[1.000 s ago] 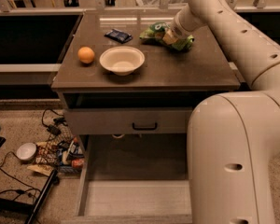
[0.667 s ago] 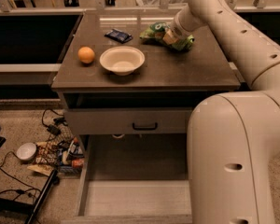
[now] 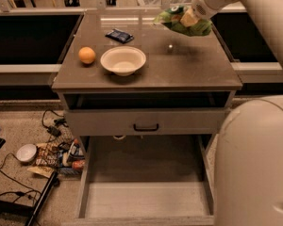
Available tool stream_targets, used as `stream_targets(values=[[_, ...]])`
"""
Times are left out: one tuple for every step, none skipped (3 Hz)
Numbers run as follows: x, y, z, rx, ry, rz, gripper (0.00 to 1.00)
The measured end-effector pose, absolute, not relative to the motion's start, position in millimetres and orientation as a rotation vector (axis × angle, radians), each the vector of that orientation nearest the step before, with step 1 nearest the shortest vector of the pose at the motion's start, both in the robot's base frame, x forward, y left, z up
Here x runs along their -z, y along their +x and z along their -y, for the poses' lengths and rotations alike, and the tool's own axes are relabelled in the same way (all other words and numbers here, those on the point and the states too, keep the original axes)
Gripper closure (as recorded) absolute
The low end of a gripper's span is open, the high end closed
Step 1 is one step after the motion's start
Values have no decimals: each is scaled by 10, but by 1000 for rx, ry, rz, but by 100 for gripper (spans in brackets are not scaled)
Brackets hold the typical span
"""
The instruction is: Place green rice chip bag into middle drawer
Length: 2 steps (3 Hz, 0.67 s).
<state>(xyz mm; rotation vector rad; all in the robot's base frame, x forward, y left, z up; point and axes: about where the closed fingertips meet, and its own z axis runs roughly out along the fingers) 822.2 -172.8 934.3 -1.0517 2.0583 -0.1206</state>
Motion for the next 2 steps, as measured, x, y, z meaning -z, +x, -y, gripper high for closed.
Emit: stream_targets(values=[[-9702,7804,1909,153,-1034,-2038,100],[-10125,7025,2206,171,-957,-1968,100]])
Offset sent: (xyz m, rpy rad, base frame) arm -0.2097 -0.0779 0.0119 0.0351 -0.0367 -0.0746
